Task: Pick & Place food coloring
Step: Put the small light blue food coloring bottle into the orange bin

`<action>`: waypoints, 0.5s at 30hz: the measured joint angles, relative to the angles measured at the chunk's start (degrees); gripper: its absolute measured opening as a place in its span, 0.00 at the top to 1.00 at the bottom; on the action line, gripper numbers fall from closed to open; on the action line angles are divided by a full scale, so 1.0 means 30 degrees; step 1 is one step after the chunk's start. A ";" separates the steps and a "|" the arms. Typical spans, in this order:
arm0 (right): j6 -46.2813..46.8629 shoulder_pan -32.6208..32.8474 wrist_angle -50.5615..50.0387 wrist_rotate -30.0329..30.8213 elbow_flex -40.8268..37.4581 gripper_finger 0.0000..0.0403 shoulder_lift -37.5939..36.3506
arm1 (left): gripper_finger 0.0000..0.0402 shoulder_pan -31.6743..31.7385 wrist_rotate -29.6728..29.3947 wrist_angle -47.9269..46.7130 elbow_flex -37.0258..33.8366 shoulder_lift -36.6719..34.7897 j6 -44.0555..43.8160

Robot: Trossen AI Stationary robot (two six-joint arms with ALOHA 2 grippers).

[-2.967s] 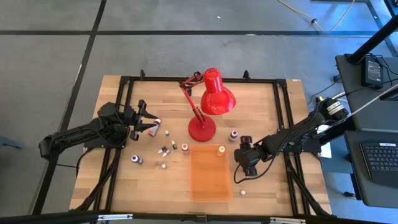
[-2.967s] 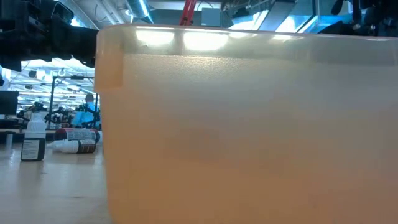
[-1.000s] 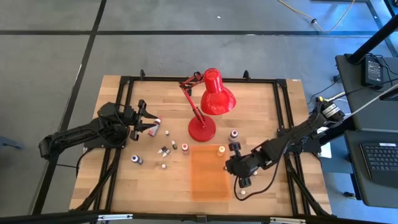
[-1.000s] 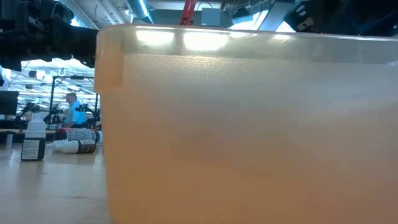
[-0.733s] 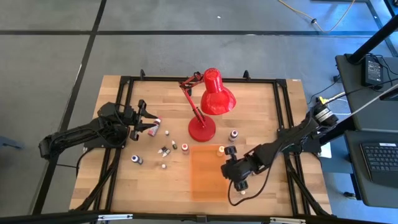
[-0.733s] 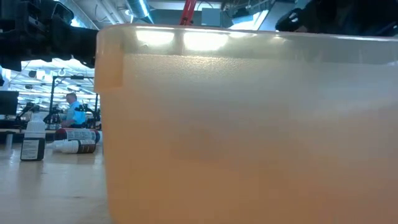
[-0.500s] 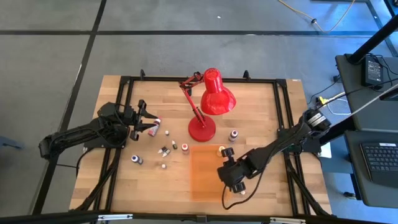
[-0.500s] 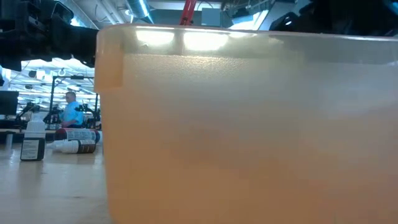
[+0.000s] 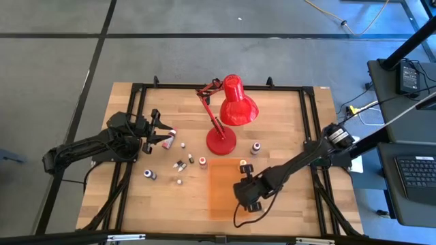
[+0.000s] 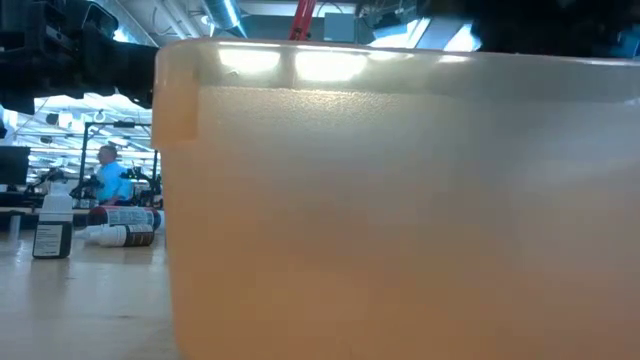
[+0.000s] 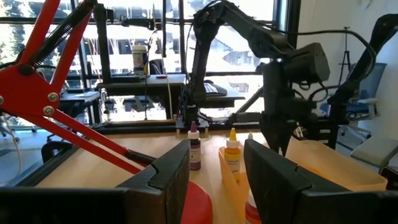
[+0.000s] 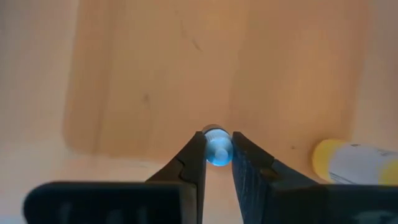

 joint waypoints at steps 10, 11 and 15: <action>-0.0058 -0.0194 0.0196 -0.0018 0.0000 0.80 0.0880 | 0.63 0.0000 0.0007 0.0029 0.0000 0.0000 0.0000; -0.0058 -0.0190 0.0155 -0.0017 0.0000 0.79 0.0880 | 0.63 0.0000 0.0007 0.0022 -0.0007 0.0000 0.0000; -0.0102 -0.0166 0.0038 -0.0022 0.0000 0.77 0.0872 | 0.63 0.0000 0.0003 0.0022 -0.0004 0.0000 0.0000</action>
